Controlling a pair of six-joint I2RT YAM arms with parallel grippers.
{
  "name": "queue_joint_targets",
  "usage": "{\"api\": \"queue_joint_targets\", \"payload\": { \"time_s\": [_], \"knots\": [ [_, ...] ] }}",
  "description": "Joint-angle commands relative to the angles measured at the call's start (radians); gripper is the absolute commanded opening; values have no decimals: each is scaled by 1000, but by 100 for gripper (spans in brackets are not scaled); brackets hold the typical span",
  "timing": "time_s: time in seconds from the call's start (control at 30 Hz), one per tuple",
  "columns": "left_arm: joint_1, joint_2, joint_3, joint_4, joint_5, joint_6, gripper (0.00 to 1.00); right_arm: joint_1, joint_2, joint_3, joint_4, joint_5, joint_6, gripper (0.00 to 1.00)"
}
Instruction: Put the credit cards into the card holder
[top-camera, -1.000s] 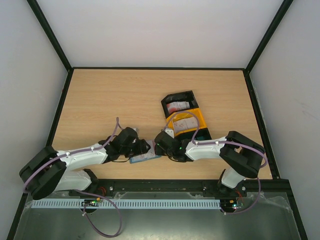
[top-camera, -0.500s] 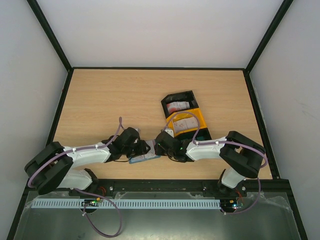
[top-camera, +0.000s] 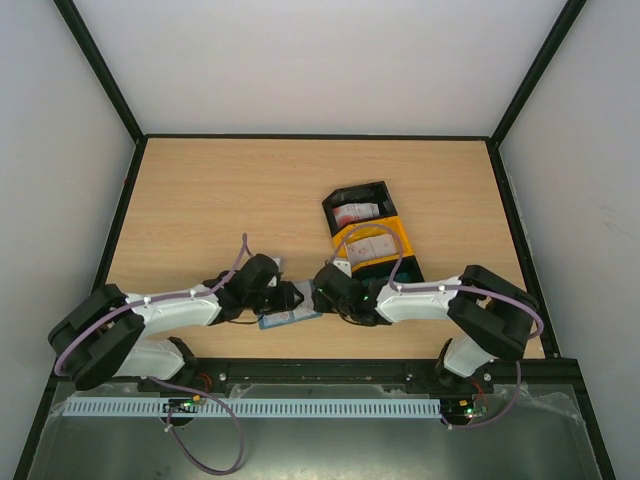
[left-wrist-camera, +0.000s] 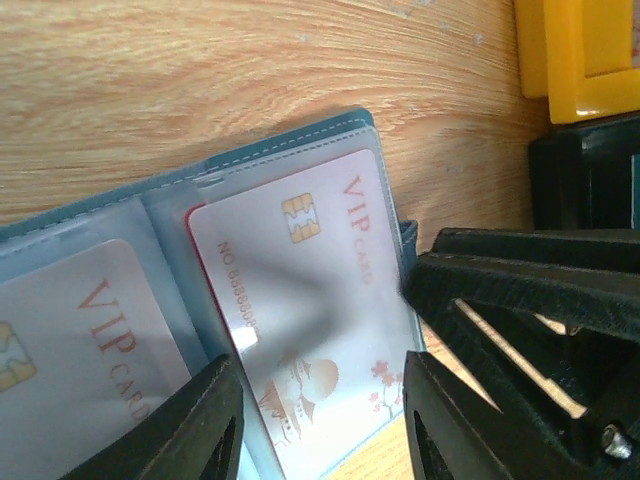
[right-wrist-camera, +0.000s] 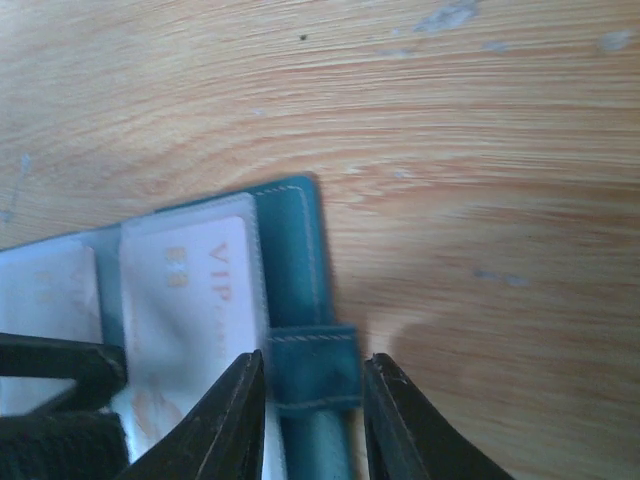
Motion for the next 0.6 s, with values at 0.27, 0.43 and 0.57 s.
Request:
{"api": "queue_joint_targets", "payload": {
  "time_s": [0.27, 0.43, 0.57],
  "knots": [
    [47, -243, 59, -310, -207, 25, 55, 39, -111, 82, -181, 45, -115, 36],
    [171, -357, -24, -380, -186, 10, 53, 96, 5, 178, -151, -15, -176, 29],
    [245, -426, -59, -406, -132, 20, 52, 114, 89, 240, -136, -77, -191, 21]
  ]
}}
